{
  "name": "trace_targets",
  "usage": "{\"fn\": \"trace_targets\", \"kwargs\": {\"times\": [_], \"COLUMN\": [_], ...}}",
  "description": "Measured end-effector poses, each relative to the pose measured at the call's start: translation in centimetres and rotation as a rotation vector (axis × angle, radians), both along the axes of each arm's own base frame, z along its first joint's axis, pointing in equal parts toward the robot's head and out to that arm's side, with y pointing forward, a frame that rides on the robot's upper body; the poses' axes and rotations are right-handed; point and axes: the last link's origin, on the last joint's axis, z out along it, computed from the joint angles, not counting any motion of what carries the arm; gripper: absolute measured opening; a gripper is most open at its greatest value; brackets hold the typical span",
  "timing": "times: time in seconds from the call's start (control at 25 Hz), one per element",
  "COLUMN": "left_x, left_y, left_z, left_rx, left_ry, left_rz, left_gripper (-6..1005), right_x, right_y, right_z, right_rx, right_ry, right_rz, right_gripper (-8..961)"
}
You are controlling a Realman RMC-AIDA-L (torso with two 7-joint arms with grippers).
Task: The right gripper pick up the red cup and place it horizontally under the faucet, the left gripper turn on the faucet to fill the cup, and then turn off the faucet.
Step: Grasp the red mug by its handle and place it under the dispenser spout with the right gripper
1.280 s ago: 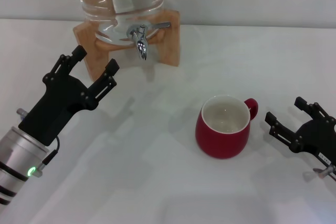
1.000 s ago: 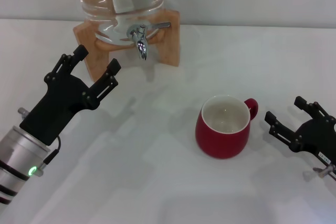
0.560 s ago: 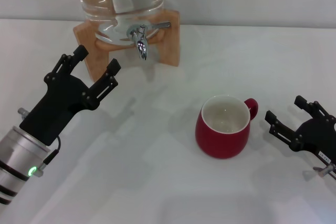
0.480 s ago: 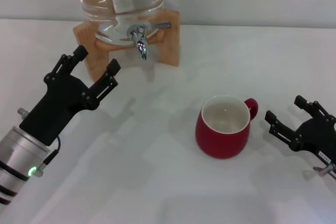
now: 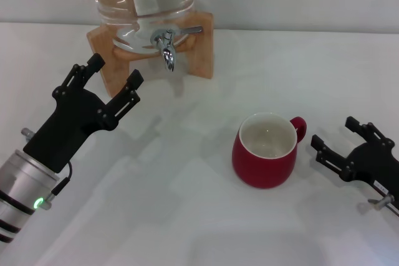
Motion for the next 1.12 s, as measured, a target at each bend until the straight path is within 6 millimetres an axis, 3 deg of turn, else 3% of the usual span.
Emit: {"fn": "trace_targets", "kwargs": {"times": [0.68, 1.12], "left_x": [-0.1, -0.2], "left_y": [0.0, 0.1], "left_z": [0.1, 0.2], "left_rx": [0.006, 0.008], "left_ry": [-0.003, 0.0], "left_rz": [0.005, 0.012], "left_gripper": [862, 861], "right_x": [-2.2, -2.5], "right_y": [2.4, 2.4], "right_z": [-1.1, -1.5], "right_rx": [-0.041, -0.057], "right_ry": [-0.023, -0.023], "right_rz": [0.04, 0.049], "right_gripper": [746, 718]}}
